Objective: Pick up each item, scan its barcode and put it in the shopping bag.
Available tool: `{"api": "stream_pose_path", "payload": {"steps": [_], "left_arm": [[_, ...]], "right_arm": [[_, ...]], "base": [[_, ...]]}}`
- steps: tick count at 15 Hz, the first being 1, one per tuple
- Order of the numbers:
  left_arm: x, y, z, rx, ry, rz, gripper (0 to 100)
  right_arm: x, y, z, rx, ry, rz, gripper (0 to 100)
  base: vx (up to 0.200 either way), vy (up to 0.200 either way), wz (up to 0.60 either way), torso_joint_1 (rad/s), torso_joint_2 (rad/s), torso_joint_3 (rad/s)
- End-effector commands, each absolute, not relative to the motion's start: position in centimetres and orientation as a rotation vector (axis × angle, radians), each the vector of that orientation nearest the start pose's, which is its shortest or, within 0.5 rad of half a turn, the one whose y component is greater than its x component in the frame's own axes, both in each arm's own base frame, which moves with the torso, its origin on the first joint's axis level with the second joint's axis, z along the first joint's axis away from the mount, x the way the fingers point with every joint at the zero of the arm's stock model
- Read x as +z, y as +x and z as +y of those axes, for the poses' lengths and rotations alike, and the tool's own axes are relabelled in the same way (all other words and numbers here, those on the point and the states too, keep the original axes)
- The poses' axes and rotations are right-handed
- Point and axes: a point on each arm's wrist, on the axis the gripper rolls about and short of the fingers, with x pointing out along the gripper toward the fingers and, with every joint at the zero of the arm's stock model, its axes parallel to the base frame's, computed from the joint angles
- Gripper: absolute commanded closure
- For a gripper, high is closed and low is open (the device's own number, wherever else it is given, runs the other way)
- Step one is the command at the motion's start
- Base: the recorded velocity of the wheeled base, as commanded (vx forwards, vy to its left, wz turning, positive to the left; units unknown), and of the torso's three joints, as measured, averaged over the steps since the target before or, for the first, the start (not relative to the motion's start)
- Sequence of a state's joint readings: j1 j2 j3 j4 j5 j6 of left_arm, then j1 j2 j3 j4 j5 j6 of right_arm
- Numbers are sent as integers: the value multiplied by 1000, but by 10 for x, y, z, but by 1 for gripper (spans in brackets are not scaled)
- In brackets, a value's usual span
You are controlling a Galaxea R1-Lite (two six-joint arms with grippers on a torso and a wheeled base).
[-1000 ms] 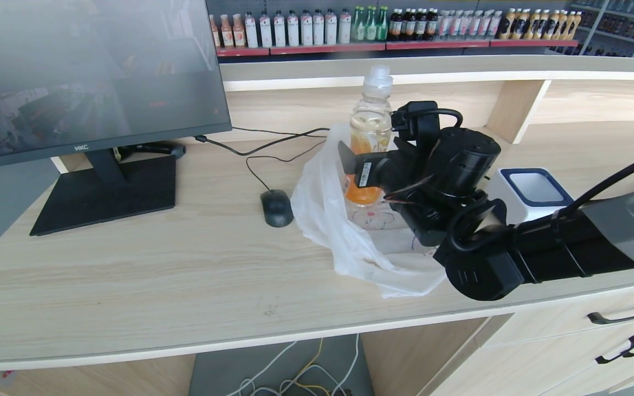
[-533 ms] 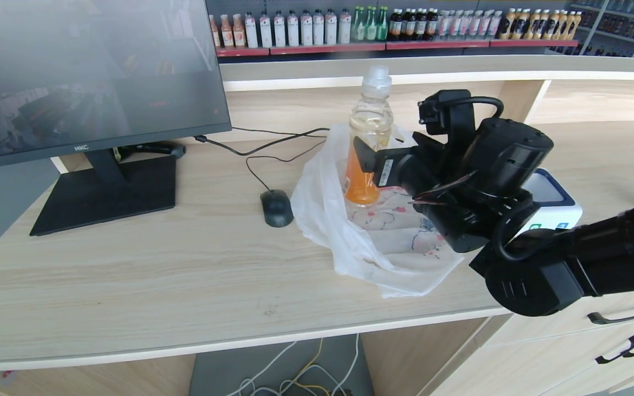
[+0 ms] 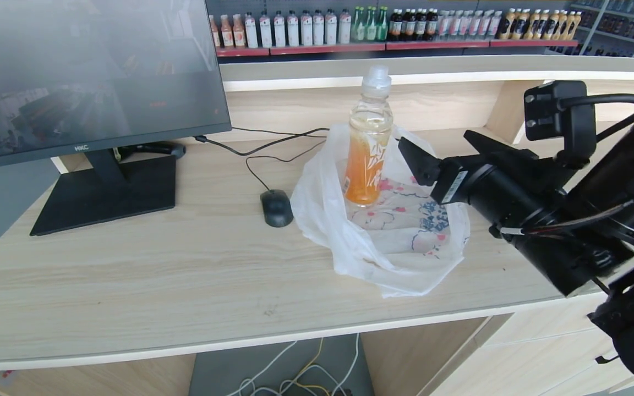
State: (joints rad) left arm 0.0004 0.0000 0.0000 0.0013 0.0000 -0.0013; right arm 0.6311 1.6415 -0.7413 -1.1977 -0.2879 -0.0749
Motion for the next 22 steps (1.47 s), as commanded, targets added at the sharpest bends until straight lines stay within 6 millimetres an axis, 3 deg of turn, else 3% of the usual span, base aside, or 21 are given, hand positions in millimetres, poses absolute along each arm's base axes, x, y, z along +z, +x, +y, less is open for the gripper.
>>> {"api": "stream_pose_path", "payload": {"steps": [1, 4, 7, 9, 13, 22], "left_arm": [[75, -23, 0, 0, -2, 0, 0], [75, -23, 0, 0, -3, 0, 0], [75, -23, 0, 0, 0, 0, 0], [75, -23, 0, 0, -2, 2, 0], [75, -23, 0, 0, -5, 0, 0], [75, -23, 0, 0, 2, 2, 0]], "right_arm": [[245, 204, 146, 394, 64, -309, 0], [244, 194, 138, 394, 69, -323, 0], [228, 190, 134, 398, 44, -272, 0], [230, 190, 135, 398, 50, -280, 0], [225, 189, 139, 421, 58, -255, 0], [215, 187, 141, 441, 65, -214, 0]], "base": [[0, 0, 0, 0, 0, 0], [0, 0, 0, 0, 0, 0], [0, 0, 0, 0, 0, 0], [0, 0, 0, 0, 0, 0], [-200, 0, 0, 13, 2, 4], [0, -22, 0, 1, 1, 0]]}}
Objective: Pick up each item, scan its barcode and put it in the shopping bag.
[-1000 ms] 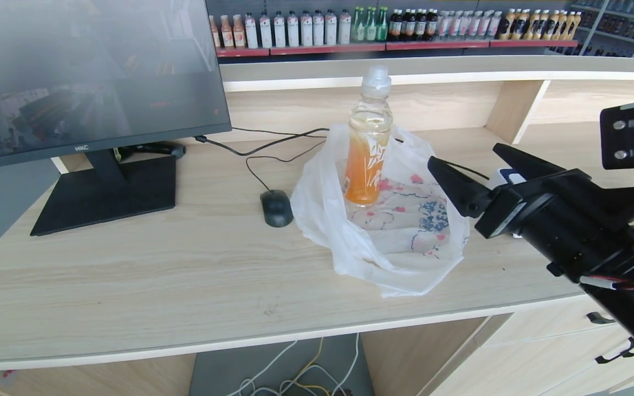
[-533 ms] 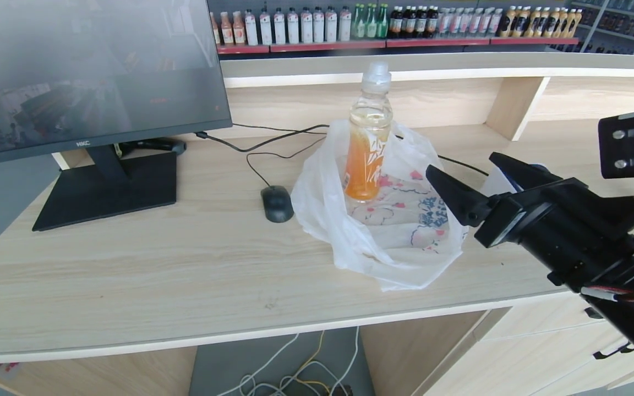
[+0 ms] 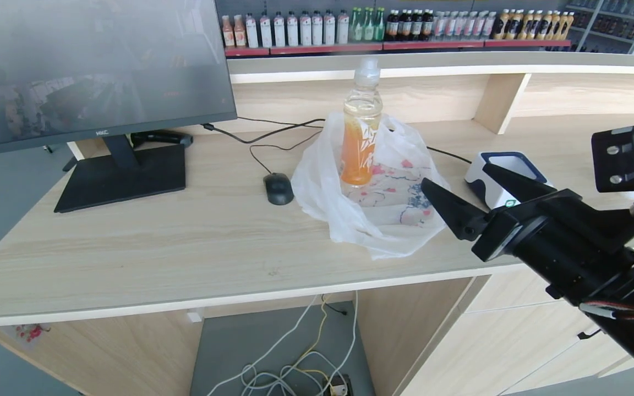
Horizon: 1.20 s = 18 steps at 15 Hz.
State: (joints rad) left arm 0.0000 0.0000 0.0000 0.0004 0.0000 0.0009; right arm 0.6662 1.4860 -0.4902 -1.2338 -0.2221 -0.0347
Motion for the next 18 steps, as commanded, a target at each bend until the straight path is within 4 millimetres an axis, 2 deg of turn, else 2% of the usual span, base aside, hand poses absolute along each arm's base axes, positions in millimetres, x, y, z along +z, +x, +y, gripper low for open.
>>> {"api": "stream_pose_path", "payload": {"steps": [1, 18], "left_arm": [[75, -23, 0, 0, 0, 0, 0], [75, -23, 0, 0, -3, 2, 0]], "right_arm": [[213, 184, 143, 444, 63, -206, 0], [219, 184, 141, 399, 115, -219, 0]], "base": [[0, -200, 0, 2, 7, 2], [0, -200, 0, 1, 3, 2]]}}
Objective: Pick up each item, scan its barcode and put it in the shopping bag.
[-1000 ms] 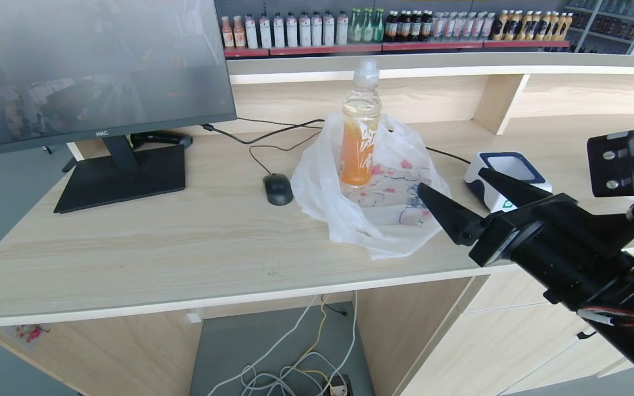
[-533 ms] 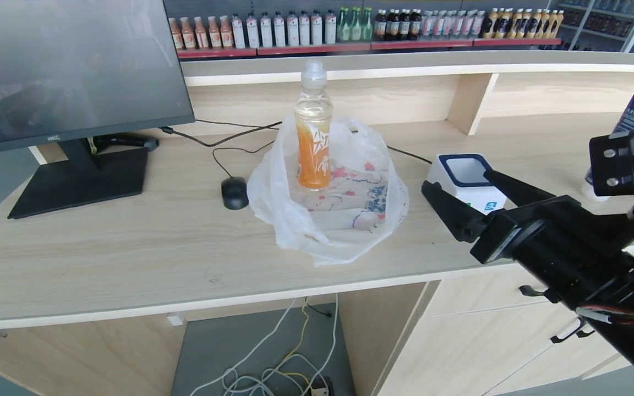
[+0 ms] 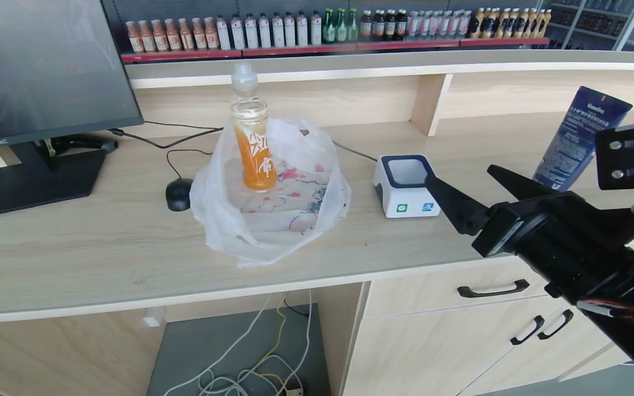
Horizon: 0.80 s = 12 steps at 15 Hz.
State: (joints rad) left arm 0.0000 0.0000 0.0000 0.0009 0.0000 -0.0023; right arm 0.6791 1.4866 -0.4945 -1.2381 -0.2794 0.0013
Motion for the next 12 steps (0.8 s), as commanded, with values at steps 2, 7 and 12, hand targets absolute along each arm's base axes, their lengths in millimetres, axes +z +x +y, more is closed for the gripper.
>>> {"api": "stream_pose_path", "payload": {"steps": [2, 7, 12], "left_arm": [[75, -23, 0, 0, -3, 0, 0], [75, -23, 0, 0, -2, 2, 0], [75, -23, 0, 0, -2, 2, 0]], "right_arm": [[220, 184, 141, 399, 120, -224, 0], [219, 184, 141, 398, 115, -222, 0], [212, 182, 140, 393, 91, -198, 0]], "base": [[0, -200, 0, 5, 0, -2], [0, -200, 0, 0, 4, 1], [0, -200, 0, 4, 4, 0]]}}
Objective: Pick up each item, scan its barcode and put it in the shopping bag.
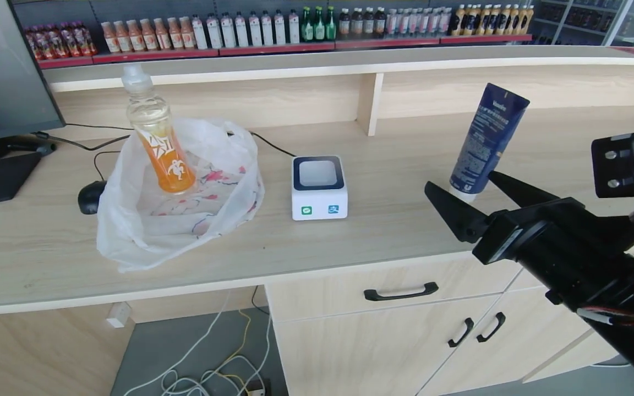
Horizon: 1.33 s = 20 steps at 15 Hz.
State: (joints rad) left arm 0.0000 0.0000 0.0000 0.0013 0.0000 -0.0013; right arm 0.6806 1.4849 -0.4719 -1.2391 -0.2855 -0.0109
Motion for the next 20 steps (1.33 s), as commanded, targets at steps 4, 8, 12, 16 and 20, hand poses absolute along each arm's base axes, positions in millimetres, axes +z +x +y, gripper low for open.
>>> {"api": "stream_pose_path", "payload": {"steps": [4, 8, 12, 16, 20], "left_arm": [[75, -23, 0, 0, -3, 0, 0], [75, -23, 0, 2, -2, 0, 0], [75, -23, 0, 0, -2, 0, 0], [75, -23, 0, 0, -2, 0, 0], [75, -23, 0, 0, -2, 0, 0]], "right_arm": [[215, 183, 140, 392, 86, -209, 0], [227, 188, 144, 381, 79, -254, 0], [236, 196, 151, 372, 65, -289, 0], [246, 200, 154, 341, 65, -320, 0], [264, 214, 164, 339, 79, -346, 0]], "base": [[0, -200, 0, 2, 1, 4], [0, -50, 0, 2, 1, 2], [0, 0, 0, 0, 0, 0], [0, 0, 0, 0, 0, 0], [0, 0, 0, 0, 0, 0]]}}
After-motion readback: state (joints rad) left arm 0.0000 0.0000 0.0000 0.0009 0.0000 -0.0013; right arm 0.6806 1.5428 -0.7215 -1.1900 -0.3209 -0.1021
